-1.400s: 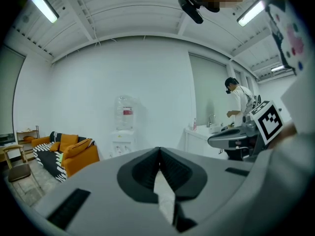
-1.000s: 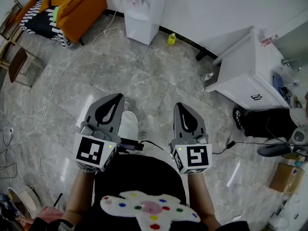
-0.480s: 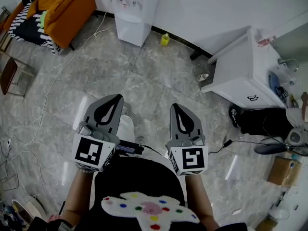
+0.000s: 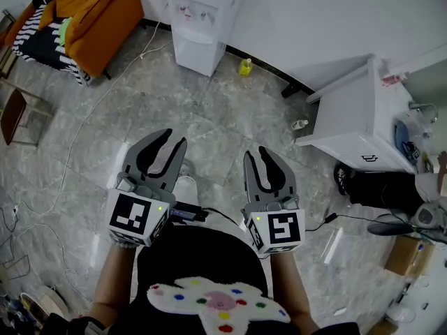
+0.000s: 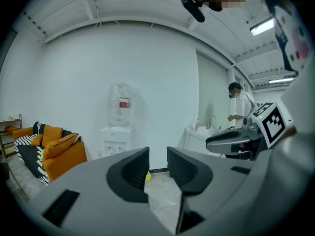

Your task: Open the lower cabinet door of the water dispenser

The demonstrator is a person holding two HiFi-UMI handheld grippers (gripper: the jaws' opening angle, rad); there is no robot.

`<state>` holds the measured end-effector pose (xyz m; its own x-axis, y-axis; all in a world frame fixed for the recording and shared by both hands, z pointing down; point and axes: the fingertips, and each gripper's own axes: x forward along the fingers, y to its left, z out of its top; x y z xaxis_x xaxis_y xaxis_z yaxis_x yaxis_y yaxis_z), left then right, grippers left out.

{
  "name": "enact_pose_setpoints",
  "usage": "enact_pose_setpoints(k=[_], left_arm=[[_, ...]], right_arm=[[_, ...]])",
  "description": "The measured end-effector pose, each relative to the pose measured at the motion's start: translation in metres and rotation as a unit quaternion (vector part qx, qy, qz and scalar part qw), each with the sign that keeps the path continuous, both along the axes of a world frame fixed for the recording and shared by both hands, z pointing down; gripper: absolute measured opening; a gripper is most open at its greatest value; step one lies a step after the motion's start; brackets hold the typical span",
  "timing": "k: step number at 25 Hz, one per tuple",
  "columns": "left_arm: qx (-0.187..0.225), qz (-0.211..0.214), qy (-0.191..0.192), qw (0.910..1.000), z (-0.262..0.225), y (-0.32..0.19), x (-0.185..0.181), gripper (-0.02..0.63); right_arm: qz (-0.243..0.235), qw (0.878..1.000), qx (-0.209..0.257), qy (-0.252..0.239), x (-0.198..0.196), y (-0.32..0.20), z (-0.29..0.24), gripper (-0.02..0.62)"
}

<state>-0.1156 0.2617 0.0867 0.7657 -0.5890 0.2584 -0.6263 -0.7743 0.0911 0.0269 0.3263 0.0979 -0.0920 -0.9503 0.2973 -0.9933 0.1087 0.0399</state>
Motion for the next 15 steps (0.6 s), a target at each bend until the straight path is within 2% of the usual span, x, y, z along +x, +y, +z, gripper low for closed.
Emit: enact_pose_setpoints(k=[4,15], left_arm=[[0.0,0.007,-0.001,1.0,-0.004,-0.028,0.001,0.117],[0.012,0.01,0.006,0.9999,-0.008,-0.112,-0.014,0.117]], right_arm=[[0.008,1.0,-0.002,-0.004,0.0,-0.029,-0.005,0.121],[0.029,1.0,0.002,-0.001,-0.005,-0.107,-0.01,0.123]])
